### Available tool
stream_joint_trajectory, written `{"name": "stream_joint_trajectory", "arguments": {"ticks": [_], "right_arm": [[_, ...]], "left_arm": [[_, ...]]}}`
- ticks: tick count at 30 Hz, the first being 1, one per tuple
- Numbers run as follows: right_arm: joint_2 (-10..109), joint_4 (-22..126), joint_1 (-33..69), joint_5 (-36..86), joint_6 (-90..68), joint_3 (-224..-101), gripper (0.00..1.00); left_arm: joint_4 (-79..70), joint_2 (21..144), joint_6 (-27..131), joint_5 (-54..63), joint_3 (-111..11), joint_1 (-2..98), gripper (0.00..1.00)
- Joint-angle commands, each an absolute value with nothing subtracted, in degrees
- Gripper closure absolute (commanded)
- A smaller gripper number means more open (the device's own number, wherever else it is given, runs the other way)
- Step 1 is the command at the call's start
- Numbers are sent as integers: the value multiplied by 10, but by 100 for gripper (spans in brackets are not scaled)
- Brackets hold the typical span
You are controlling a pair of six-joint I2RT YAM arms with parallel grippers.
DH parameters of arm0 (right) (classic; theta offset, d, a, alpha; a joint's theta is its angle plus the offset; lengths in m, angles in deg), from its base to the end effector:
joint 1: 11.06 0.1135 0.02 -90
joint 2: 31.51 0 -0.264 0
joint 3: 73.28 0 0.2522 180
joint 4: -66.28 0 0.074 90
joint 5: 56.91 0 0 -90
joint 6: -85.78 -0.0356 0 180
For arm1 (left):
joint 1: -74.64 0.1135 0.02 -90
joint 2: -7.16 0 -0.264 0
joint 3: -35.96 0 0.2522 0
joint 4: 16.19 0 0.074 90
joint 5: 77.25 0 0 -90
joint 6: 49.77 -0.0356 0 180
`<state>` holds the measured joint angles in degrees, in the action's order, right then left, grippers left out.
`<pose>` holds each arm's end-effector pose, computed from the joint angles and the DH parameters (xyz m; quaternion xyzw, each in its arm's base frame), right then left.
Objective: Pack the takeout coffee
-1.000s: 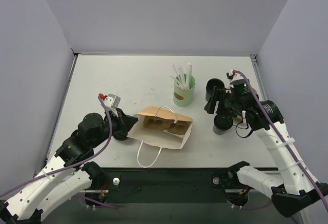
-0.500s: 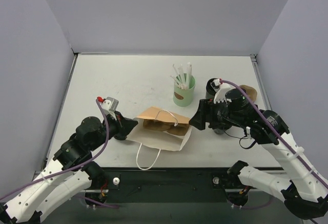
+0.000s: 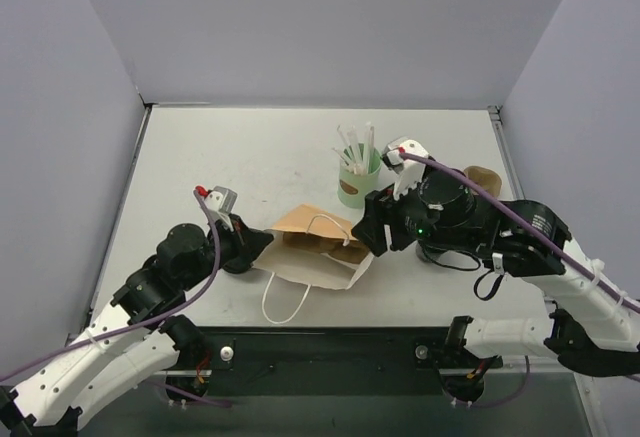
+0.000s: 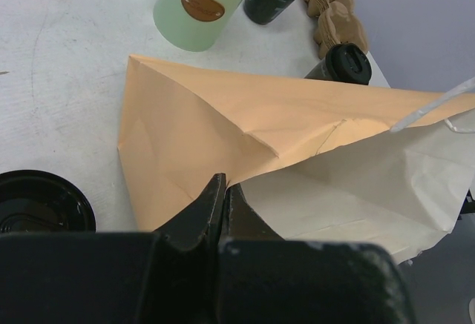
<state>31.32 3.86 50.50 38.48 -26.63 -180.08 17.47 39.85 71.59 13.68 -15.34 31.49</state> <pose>0.0909 0.1609 0.4888 -0.2456 0.7728 0.3623 0.4596 0.1045 -0.0971 0.3081 0.0766 0.7899 -0.3632 0.4882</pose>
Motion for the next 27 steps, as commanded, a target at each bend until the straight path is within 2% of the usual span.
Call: {"name": "stream_joint_trajectory", "arguments": {"ticks": [1,4,6,12,16,18,19,21,22,24,25,27], "right_arm": [[386,12,590,482,-187,-1857,48],[436,10,620,489,-171,-1879,49],[457,8,620,521,-189,-1891,51],[440,8,619,576,-233,-1885,51],[409,2,617,596,-282,-1843,48],[396,-33,617,660,-361,-1830,48],[393,-49,616,679,-391,-1829,47],[389,-106,616,717,-486,-1828,45],[388,-126,615,723,-521,-1828,45],[391,-189,614,734,-608,-1829,44],[391,-207,614,734,-632,-1829,44],[391,-235,613,726,-680,-1830,43]], "left_arm": [[159,427,725,138,-183,312,100],[175,442,738,139,-202,311,100],[196,456,738,133,-258,311,100],[353,522,801,167,-371,309,100],[347,524,848,148,-329,305,100],[335,522,871,128,-315,304,100],[320,518,876,119,-305,305,97],[311,514,875,106,-304,303,82],[318,509,871,111,-319,303,66],[342,509,845,147,-342,303,53],[373,514,832,158,-357,303,43],[396,529,778,184,-394,304,39]]}}
